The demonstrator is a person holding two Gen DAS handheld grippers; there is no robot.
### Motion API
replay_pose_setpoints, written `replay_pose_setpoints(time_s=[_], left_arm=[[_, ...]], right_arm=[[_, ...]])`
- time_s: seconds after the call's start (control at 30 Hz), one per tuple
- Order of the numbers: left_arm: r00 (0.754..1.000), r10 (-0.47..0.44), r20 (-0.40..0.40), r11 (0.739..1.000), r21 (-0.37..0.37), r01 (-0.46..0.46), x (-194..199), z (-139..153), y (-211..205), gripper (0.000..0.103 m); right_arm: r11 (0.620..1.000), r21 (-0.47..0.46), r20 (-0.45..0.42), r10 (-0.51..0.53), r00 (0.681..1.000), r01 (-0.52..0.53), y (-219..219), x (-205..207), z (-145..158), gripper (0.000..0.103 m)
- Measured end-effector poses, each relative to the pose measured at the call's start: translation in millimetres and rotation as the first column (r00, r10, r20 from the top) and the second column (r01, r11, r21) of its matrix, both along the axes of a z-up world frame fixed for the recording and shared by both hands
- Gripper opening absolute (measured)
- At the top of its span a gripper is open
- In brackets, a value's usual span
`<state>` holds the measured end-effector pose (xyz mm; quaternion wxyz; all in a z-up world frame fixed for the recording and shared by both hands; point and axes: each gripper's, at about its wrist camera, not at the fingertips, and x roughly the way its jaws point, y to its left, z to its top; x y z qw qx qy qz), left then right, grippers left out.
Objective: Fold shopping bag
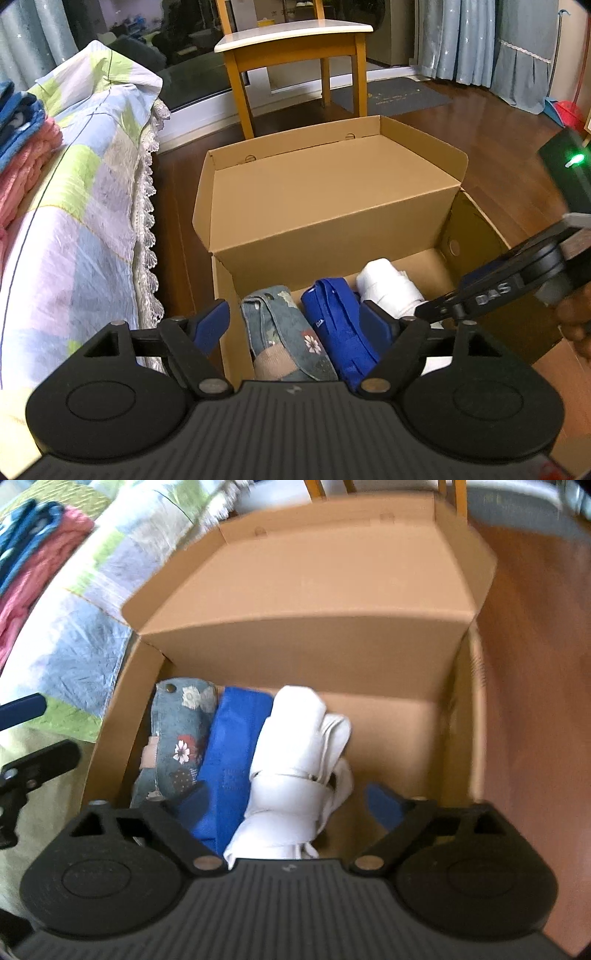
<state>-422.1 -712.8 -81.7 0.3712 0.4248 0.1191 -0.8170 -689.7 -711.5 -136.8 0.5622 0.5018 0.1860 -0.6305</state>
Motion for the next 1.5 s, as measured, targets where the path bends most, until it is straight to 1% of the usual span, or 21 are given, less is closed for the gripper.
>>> replay_pose_setpoints(time_s=[0.1, 0.2, 0.23, 0.3, 0.43, 0.53, 0.63, 0.73, 0.77, 0.8, 0.83, 0.97, 1.13, 1.37, 1.5], left_arm=[[1.000, 0.005, -0.009, 1.000, -0.011, -0.005, 1.7, 3.9, 7.8, 0.080], [1.000, 0.011, -0.018, 1.000, -0.024, -0.012, 3.2, 8.0, 15.5, 0.080], [1.000, 0.013, -0.021, 1.000, -0.028, -0.014, 3.7, 9.4, 18.1, 0.080], [1.000, 0.015, -0.024, 0.999, -0.037, -0.016, 3.8, 12.0, 23.0, 0.080], [1.000, 0.014, -0.025, 0.998, -0.054, -0.015, 4.7, 15.8, 36.8, 0.081], [0.999, 0.018, -0.027, 0.998, -0.066, -0.020, 5.9, 17.8, 46.8, 0.082], [0.998, 0.034, -0.047, 0.997, -0.064, -0.037, 8.0, 17.3, 55.0, 0.089], [0.998, 0.027, -0.051, 0.998, -0.064, -0.030, 7.1, 15.0, 63.1, 0.092], [0.998, 0.029, -0.054, 0.997, -0.064, -0.032, 7.5, 14.2, 64.5, 0.094], [0.998, 0.034, -0.060, 0.997, -0.067, -0.038, 8.3, 13.7, 65.6, 0.101], [0.997, 0.038, -0.065, 0.997, -0.066, -0.042, 9.3, 13.1, 66.5, 0.102], [0.996, 0.054, -0.068, 0.996, -0.064, -0.059, 15.2, 12.1, 68.4, 0.102], [0.994, 0.081, -0.073, 0.994, -0.062, -0.085, 19.5, 9.9, 66.4, 0.102], [0.996, 0.047, -0.077, 0.999, -0.010, -0.048, 20.1, 1.7, 65.3, 0.102], [0.997, 0.042, -0.067, 0.998, 0.043, -0.040, 18.0, -5.6, 60.9, 0.102]], right_arm=[[0.997, -0.058, -0.064, 0.043, 0.997, -0.047, 17.6, 3.3, 25.2, 0.096], [0.993, -0.104, -0.127, 0.044, 0.991, -0.057, 34.6, 1.9, 46.9, 0.097], [0.992, -0.116, -0.134, 0.039, 0.990, -0.055, 40.8, 0.2, 53.3, 0.099], [0.991, -0.125, -0.163, 0.031, 0.986, -0.052, 53.7, -3.5, 64.4, 0.101], [0.990, -0.126, -0.204, 0.033, 0.978, -0.060, 76.6, -11.5, 78.1, 0.102], [0.990, -0.126, -0.208, 0.037, 0.978, -0.064, 83.4, -12.8, 77.0, 0.102], [0.990, -0.123, -0.207, 0.046, 0.977, -0.073, 88.2, -11.3, 74.2, 0.102], [0.990, -0.109, -0.216, 0.063, 0.974, -0.088, 92.3, -7.0, 73.0, 0.102], [0.990, -0.104, -0.217, 0.069, 0.974, -0.094, 93.3, -4.7, 73.0, 0.102], [0.990, -0.102, -0.218, 0.078, 0.973, -0.102, 93.1, -1.4, 72.6, 0.102], [0.989, -0.100, -0.218, 0.086, 0.972, -0.110, 92.9, 1.9, 72.3, 0.102], [0.986, -0.100, -0.226, 0.110, 0.968, -0.136, 92.1, 17.6, 70.9, 0.102], [0.986, -0.082, -0.260, 0.122, 0.958, -0.148, 94.7, 37.1, 67.1, 0.102], [0.992, -0.046, -0.252, 0.101, 0.962, -0.116, 96.8, 41.5, 59.2, 0.102], [0.994, -0.039, -0.249, 0.093, 0.964, -0.106, 95.6, 42.5, 57.8, 0.102]])
